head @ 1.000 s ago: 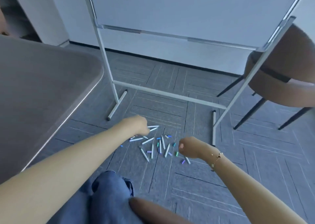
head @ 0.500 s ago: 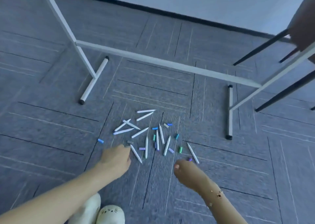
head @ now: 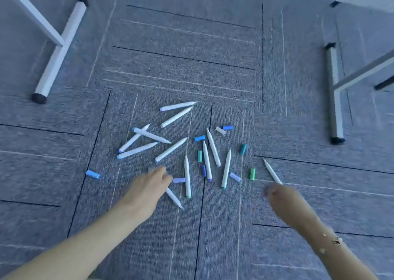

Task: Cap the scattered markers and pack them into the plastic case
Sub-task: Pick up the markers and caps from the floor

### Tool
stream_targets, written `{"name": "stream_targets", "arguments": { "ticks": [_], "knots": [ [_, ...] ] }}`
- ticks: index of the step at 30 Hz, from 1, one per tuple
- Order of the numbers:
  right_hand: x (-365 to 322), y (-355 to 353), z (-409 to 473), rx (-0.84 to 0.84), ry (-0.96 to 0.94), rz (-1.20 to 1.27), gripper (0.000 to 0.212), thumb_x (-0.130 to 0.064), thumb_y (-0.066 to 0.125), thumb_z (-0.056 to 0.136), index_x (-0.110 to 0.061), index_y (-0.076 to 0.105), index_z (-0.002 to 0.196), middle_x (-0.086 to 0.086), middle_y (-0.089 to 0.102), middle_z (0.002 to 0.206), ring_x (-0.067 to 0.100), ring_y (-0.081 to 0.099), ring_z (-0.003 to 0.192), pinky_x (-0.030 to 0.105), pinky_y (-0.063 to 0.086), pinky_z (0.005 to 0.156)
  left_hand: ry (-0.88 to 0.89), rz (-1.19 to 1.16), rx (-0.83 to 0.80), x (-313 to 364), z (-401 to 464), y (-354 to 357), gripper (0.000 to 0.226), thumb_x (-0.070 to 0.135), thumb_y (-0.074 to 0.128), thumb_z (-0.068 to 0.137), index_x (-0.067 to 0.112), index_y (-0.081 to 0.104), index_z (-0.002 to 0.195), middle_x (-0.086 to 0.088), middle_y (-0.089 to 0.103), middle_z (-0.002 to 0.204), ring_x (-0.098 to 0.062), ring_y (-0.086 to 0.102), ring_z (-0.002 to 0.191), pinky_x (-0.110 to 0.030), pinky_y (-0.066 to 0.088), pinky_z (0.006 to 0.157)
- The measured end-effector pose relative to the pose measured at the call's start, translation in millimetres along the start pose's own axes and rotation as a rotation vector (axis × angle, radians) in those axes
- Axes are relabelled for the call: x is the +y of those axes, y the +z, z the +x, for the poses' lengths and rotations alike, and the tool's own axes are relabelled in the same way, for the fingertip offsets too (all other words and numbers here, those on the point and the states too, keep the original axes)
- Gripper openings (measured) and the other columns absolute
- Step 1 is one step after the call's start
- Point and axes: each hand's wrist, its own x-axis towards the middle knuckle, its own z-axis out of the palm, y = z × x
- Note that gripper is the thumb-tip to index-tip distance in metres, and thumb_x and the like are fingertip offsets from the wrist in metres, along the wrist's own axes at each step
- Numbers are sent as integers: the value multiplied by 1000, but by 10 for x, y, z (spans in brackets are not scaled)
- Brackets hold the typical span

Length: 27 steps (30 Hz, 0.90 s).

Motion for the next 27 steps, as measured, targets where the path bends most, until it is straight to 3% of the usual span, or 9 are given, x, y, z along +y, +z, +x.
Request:
{"name": "stream_targets", "arguments": {
  "ticks": [4, 8, 13, 15, 18, 22, 24, 27],
  "knots": [
    [-47, -109, 375, 143, 21, -121, 25, -7, 48, 92, -1, 52, 115, 19, 53, 113, 33, 54, 99, 38, 48, 80, 123, 34, 49, -31, 214, 173, 47, -10, 52, 84, 14, 49, 125, -1, 39, 120, -11, 43, 100, -26, 46, 88],
    [-164, -32, 621, 168, 94, -89, 21, -6, 54, 88, 0, 49, 107, 21, 50, 111, 35, 54, 91, 41, 49, 71, 203, 106, 33, -69, 260, 369, 51, -9, 51, 85, 11, 44, 132, -6, 36, 130, -17, 41, 113, -30, 41, 101],
    [-247, -15, 724, 164, 116, -117, 21, 5, 51, 87, 4, 46, 107, 20, 56, 96, 30, 51, 74, 32, 41, 54, 261, 142, 138, -81, 244, 487, 39, -1, 63, 81, 9, 56, 118, -10, 53, 122, -22, 52, 105, -35, 49, 92],
    [-248, -1, 730, 186, 124, -115, 21, 7, 51, 87, 6, 46, 107, 23, 58, 97, 29, 50, 72, 28, 37, 49, 301, 132, 104, -29, 228, 534, 37, -2, 60, 82, 7, 55, 118, -13, 52, 125, -24, 52, 109, -38, 48, 94],
    [-267, 24, 709, 239, 143, -77, 23, 5, 50, 88, 7, 46, 110, 27, 56, 104, 33, 51, 76, 33, 41, 59, 314, 164, 92, 29, 256, 591, 40, -3, 57, 84, 6, 51, 122, -14, 50, 129, -25, 50, 111, -37, 46, 94],
    [-424, 50, 645, 439, 61, 107, 27, -4, 46, 91, 7, 44, 116, 29, 47, 116, 44, 49, 102, 44, 42, 83, 245, 139, -6, -37, 315, 618, 39, -1, 43, 93, 7, 37, 130, -13, 43, 131, -24, 45, 114, -35, 41, 98],
    [-602, 106, 578, 454, 2, 240, 26, -4, 42, 93, 5, 43, 118, 24, 47, 108, 39, 51, 95, 38, 47, 78, 186, 88, -44, -148, 325, 591, 34, 6, 41, 97, 10, 36, 130, -11, 46, 127, -21, 50, 105, -29, 46, 90],
    [-878, 276, 492, 274, -31, 359, 15, -6, 44, 93, 2, 45, 106, 12, 46, 93, 20, 45, 76, 21, 40, 59, 29, -32, -59, -360, 308, 445, 29, 12, 35, 100, 12, 33, 129, -2, 46, 97, -9, 49, 65, -21, 44, 51]
  ]
}}
